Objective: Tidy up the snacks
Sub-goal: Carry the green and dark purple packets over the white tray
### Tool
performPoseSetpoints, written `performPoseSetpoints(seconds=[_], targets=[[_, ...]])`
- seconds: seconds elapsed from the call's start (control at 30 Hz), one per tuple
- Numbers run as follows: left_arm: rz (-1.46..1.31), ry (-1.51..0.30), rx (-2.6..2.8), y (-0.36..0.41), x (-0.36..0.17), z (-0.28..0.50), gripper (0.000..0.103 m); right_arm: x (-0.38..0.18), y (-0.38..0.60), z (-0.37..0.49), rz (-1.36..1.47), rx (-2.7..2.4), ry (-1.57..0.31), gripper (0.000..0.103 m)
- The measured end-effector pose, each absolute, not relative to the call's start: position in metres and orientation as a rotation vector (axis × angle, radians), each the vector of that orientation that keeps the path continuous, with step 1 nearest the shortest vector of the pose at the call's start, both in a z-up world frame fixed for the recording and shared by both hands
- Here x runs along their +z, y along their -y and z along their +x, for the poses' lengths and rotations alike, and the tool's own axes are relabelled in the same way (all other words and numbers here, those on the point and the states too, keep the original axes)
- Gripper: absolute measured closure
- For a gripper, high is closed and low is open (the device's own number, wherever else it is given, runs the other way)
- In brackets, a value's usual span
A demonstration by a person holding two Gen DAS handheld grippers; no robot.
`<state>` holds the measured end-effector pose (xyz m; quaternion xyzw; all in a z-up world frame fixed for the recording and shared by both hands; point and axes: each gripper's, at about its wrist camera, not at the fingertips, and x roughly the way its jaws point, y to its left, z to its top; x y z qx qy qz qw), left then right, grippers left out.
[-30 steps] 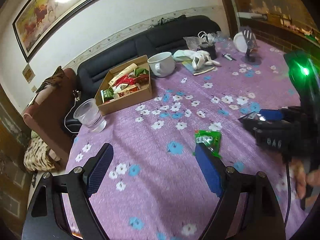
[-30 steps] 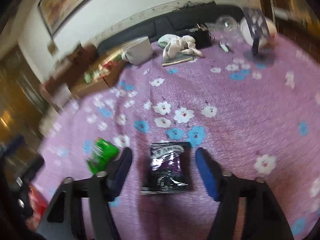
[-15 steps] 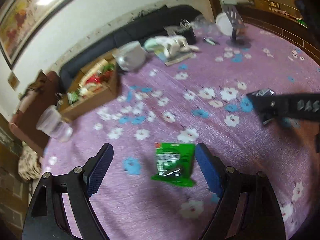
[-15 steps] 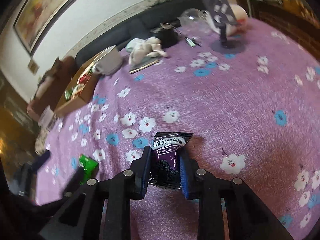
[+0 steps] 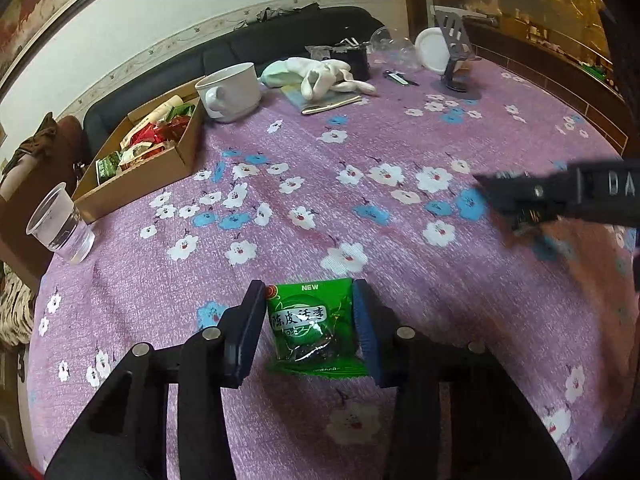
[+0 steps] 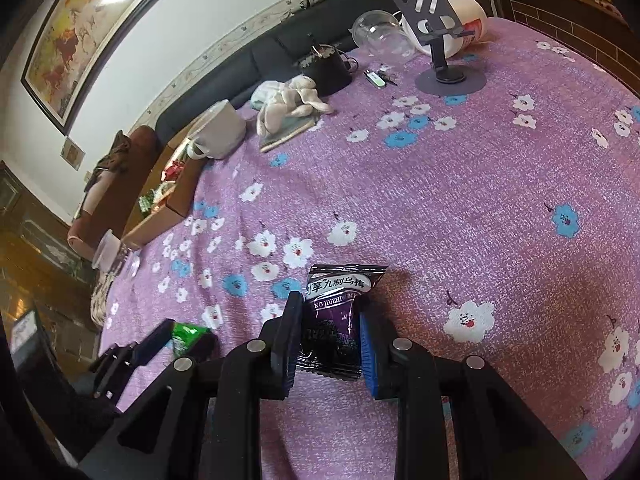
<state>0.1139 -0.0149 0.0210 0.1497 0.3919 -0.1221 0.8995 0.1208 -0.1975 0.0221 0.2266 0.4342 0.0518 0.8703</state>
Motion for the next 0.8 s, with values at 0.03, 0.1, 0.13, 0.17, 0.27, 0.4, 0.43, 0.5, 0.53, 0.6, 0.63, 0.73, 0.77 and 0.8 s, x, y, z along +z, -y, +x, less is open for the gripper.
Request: performPoseSetpoints(seconds=[0.03, 0.1, 0.13, 0.17, 0.27, 0.4, 0.43, 0.5, 0.53, 0.6, 0.63, 0.73, 0.77, 0.8], targets=[[0.311, -0.806, -0.257, 0.015, 0.022, 0.11, 0.062, 0.024, 0.197, 0.12, 0.477, 0.117, -0.902, 0.077], [0.292, -0.805, -0.256, 0.012, 0.027, 0.104, 0.062, 0.029, 0.195, 0.118, 0.479, 0.141, -0.894, 0.077], [0.277, -0.805, -0.25, 0.009, 0.03, 0.102, 0.062, 0.031, 0.193, 0.117, 0.481, 0.155, -0.891, 0.077], [0.259, -0.805, -0.243, 0.006, 0.034, 0.098, 0.062, 0.033, 0.19, 0.115, 0.487, 0.177, -0.885, 0.077], [0.221, -0.788, -0.21, -0.004, 0.05, 0.081, 0.062, 0.041, 0.181, 0.11, 0.486, 0.231, -0.871, 0.077], [0.174, -0.738, -0.184, -0.021, 0.074, 0.05, 0.062, 0.052, 0.169, 0.1, 0.472, 0.279, -0.837, 0.077], [0.161, -0.716, -0.178, -0.027, 0.082, 0.038, 0.062, 0.054, 0.166, 0.098, 0.474, 0.292, -0.833, 0.077], [0.146, -0.678, -0.167, -0.037, 0.093, 0.018, 0.062, 0.059, 0.159, 0.092, 0.473, 0.324, -0.825, 0.077], [0.142, -0.665, -0.157, -0.042, 0.097, 0.011, 0.062, 0.06, 0.156, 0.09, 0.47, 0.334, -0.82, 0.077], [0.126, -0.636, -0.126, -0.055, 0.107, -0.009, 0.062, 0.066, 0.147, 0.083, 0.456, 0.361, -0.807, 0.077], [0.116, -0.621, -0.111, -0.063, 0.111, -0.019, 0.062, 0.068, 0.142, 0.08, 0.45, 0.377, -0.8, 0.077], [0.109, -0.581, -0.041, -0.085, 0.121, -0.047, 0.062, 0.077, 0.121, 0.065, 0.411, 0.444, -0.774, 0.077], [0.107, -0.56, -0.011, -0.095, 0.126, -0.058, 0.062, 0.082, 0.111, 0.058, 0.387, 0.472, -0.76, 0.077], [0.107, -0.548, 0.01, -0.101, 0.128, -0.065, 0.062, 0.085, 0.104, 0.052, 0.37, 0.495, -0.749, 0.077]])
